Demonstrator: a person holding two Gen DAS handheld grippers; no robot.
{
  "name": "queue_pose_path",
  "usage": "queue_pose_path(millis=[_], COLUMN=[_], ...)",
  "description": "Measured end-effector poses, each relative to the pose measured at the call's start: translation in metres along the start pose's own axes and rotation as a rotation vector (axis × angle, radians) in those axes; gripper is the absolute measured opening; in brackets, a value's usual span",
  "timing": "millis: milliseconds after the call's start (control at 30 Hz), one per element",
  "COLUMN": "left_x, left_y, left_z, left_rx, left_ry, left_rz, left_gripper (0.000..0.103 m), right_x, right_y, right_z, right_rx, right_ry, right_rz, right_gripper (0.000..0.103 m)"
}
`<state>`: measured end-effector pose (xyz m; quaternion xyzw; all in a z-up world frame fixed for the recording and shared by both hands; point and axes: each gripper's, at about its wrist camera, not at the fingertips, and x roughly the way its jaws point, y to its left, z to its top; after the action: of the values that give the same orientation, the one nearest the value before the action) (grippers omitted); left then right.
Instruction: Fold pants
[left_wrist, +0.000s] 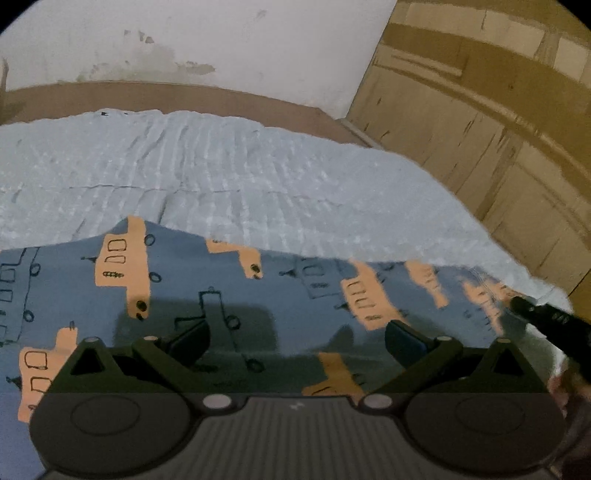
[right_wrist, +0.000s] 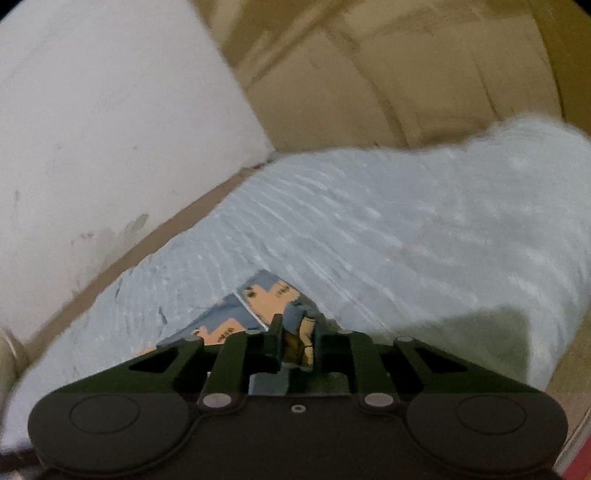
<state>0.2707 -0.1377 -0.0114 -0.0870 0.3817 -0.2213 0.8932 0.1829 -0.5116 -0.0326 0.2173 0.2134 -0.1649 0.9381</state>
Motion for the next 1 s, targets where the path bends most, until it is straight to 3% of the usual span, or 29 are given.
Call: queue_pose_path(millis=[167, 300, 500, 633, 733, 1000], left_x=[-0.010, -0.017, -0.015, -0.006, 0.004, 0.044], left_y=[0.001, 0.004, 0.003, -0.001, -0.005, -0.034], left_z=[0.005, 0.007, 0.006, 0.001, -0.001, 0.009], left_rx=[-0.042, -0.069, -0.073, -0.066, -0.066, -0.090], left_ry=[-0.029, -0.046, -0.039, -0.012, 0.009, 0.072], left_rz=[-0.050, -0.079, -0.104, -0.109, -0.120, -0.214], left_gripper=[0.102, 0.102, 0.102, 0.102, 0.102, 0.090], right_x=[-0.019, -0.039, -0.056, -0.049, -0.048, -0.047], right_y=[0.054, 0.110, 0.162, 0.168, 0.162, 0.137], right_z=[-0.004, -0.028, -0.083, -0.118, -0.127, -0.122], right_rx=[-0.303, -0.598, -0.858, -0.919, -0.892, -0.581], right_ry=[-0.094, -0.148, -0.088, -0.002, -0.009, -0.037], right_rz=[0.061, 0.139, 0.236, 0.240, 0.233, 0.308], right_gripper=[0.015, 0.015, 0.015, 0.016, 0.016, 0.016])
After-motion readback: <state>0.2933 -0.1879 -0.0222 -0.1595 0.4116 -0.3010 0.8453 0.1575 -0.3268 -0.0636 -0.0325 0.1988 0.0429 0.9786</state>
